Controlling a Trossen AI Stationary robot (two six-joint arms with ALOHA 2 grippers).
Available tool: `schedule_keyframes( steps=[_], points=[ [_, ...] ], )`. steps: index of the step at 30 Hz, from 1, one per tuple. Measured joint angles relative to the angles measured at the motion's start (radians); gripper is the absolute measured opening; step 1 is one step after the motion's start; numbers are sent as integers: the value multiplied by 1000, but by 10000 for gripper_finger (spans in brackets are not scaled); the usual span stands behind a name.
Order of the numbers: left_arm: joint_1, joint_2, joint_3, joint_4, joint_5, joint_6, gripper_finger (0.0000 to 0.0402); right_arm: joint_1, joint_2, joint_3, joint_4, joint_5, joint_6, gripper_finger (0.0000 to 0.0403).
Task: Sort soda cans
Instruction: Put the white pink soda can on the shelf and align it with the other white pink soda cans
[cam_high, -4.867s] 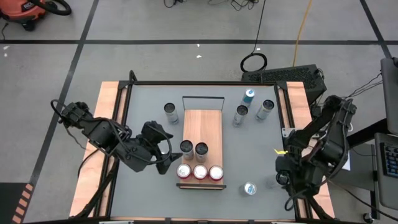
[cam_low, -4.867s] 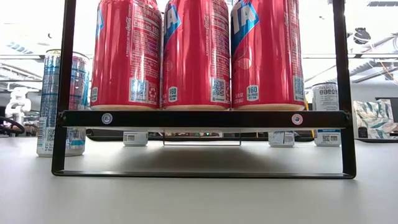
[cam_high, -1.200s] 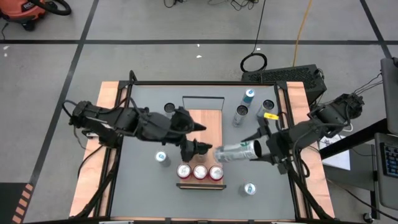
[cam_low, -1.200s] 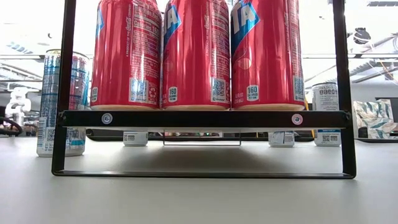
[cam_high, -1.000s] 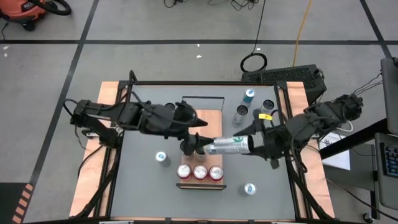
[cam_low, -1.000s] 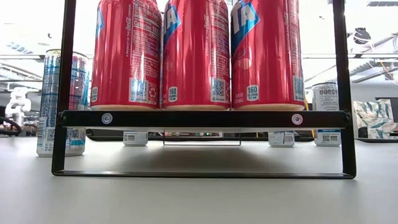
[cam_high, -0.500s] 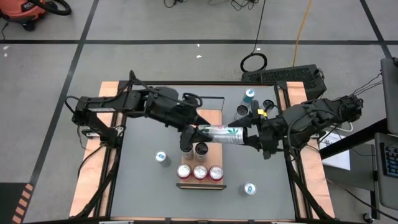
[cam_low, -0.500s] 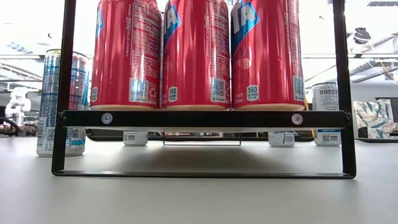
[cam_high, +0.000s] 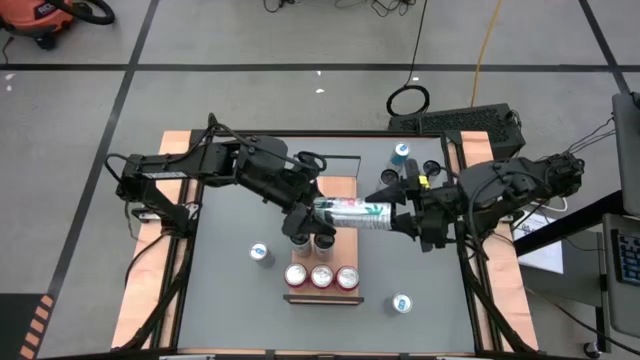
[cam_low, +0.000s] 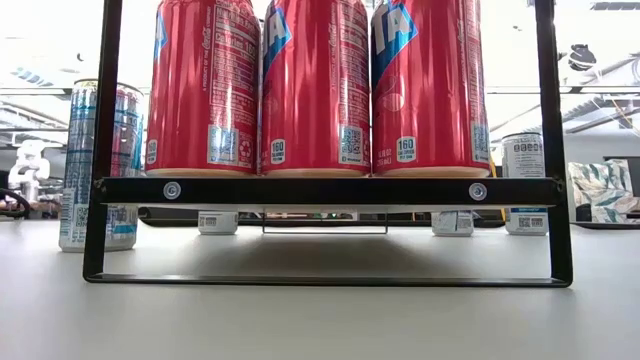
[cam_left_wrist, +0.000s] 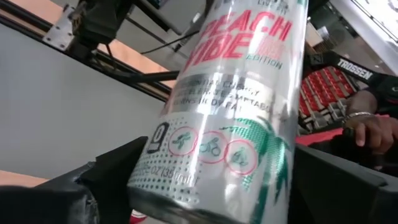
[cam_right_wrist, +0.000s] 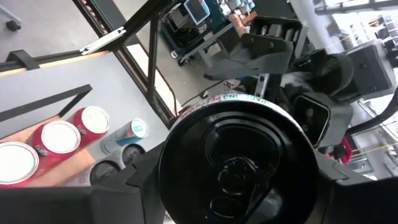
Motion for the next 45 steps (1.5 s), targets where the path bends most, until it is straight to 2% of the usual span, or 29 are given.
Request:
schedule_keyframes(
  steps=[13, 18, 23, 35, 41, 45],
  points=[
    [-1, 0, 0, -3, 39, 5, 275, -25, 3, 1, 6, -65, -42, 223],
    [-1, 1, 0, -5, 46, 3, 264, -25, 11, 2, 6, -79, -33, 228],
    [-1, 1, 0, 0, 50, -7, 262, -25, 11, 2, 8, -83, 56, 257],
    [-16, 2, 0, -2, 28, 47, 259, -25, 13, 2, 8, -86, 450, 339],
    [-34, 0, 0, 13, 20, 64, 259, -24, 13, 1, 44, -29, 813, 349],
    [-45, 0, 0, 61, -39, 112, 259, -24, 8, 1, 54, -9, 1090, 350]
  ],
)
